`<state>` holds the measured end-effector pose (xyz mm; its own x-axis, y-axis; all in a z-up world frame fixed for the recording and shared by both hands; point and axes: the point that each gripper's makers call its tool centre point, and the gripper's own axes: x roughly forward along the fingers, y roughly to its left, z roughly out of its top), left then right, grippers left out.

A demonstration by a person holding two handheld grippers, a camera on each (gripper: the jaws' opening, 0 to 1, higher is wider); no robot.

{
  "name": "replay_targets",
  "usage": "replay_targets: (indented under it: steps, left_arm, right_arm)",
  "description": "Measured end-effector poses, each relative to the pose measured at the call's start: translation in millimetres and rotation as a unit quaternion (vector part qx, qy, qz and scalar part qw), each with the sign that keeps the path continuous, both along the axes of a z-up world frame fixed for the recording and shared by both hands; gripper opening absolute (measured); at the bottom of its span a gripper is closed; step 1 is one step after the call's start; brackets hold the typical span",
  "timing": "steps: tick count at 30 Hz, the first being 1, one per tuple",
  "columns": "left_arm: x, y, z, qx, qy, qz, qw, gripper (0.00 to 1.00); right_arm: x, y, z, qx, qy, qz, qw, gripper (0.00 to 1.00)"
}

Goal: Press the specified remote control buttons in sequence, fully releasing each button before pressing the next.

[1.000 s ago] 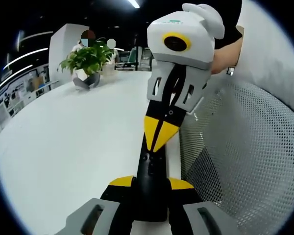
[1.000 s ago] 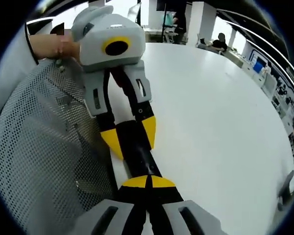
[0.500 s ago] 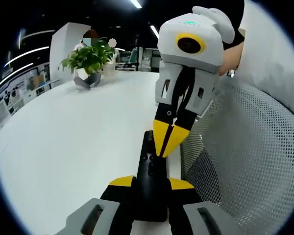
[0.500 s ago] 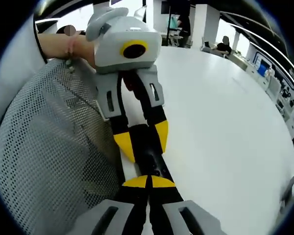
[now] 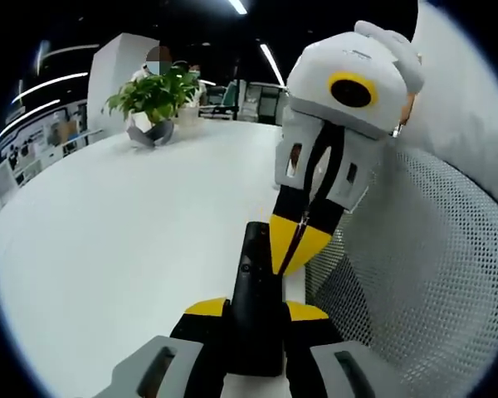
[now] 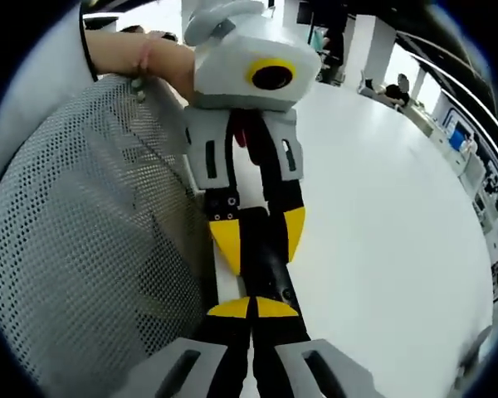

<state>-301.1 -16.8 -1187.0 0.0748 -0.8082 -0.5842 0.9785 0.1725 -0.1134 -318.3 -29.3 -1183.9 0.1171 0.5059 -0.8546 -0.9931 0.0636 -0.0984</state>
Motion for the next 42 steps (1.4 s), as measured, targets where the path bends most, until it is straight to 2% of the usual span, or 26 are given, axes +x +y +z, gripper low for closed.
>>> replay_targets:
  steps: [2,3,7,9,12,20,22,23,24,29,31,35,42]
  left_arm:
    - [-0.8,0.0,-0.2,0.003,-0.004,-0.001,1.0,0.24]
    - [-0.5,0.3,0.0,0.002,-0.003,-0.001,1.0,0.24]
    - [0.7,0.4,-1.1,0.002,-0.008,-0.002,1.0,0.24]
    - [1.0,0.3,-1.2,0.001,-0.007,-0.001,1.0,0.24]
    - [1.4,0.1,-1.4,-0.001,-0.006,-0.001,1.0,0.24]
    - [1.8,-0.2,-2.3,0.003,-0.011,-0.006,0.9999,0.24]
    - [1.9,-0.3,-2.3,0.003,-0.012,-0.006,0.9999,0.24]
    - [2.0,-0.4,-2.4,0.003,-0.012,-0.006,0.9999,0.24]
    - [1.9,-0.4,-2.2,0.003,-0.012,-0.006,0.9999,0.24]
    - [1.8,-0.3,-2.1,0.004,-0.014,-0.008,0.9999,0.24]
    - [1.7,-0.2,-2.1,0.005,-0.015,-0.008,0.9998,0.24]
    - [1.6,-0.1,-2.2,0.006,-0.016,-0.008,0.9998,0.24]
    - [1.3,0.1,-2.3,0.009,-0.02,-0.009,0.9997,0.24]
  right_arm:
    - [-1.2,-0.1,-0.2,0.012,0.006,-0.024,0.9996,0.0]
    - [-0.6,0.0,0.4,0.023,0.029,-0.048,0.9982,0.0]
    - [2.5,-0.1,3.2,0.045,0.071,-0.078,0.9933,0.0]
    - [3.2,-1.8,4.4,0.054,0.096,-0.112,0.9875,0.0]
    - [9.4,-6.9,5.5,0.049,0.081,-0.115,0.9889,0.0]
    - [18.3,-0.4,8.6,0.054,0.078,-0.11,0.9894,0.0]
    - [17.8,1.2,4.8,0.043,0.083,-0.098,0.9908,0.0]
    - [16.9,-2.6,1.3,0.024,0.08,-0.09,0.9925,0.0]
    - [18.4,2.1,5.6,0.035,0.072,-0.07,0.9943,0.0]
    - [18.2,1.0,3.8,0.009,0.083,-0.064,0.9944,0.0]
    - [17.5,0.7,3.3,-0.004,0.076,-0.042,0.9962,0.0]
    - [18.1,1.3,2.8,-0.013,0.076,-0.038,0.9963,0.0]
    - [18.9,3.4,1.7,-0.034,0.056,-0.005,0.9979,0.0]
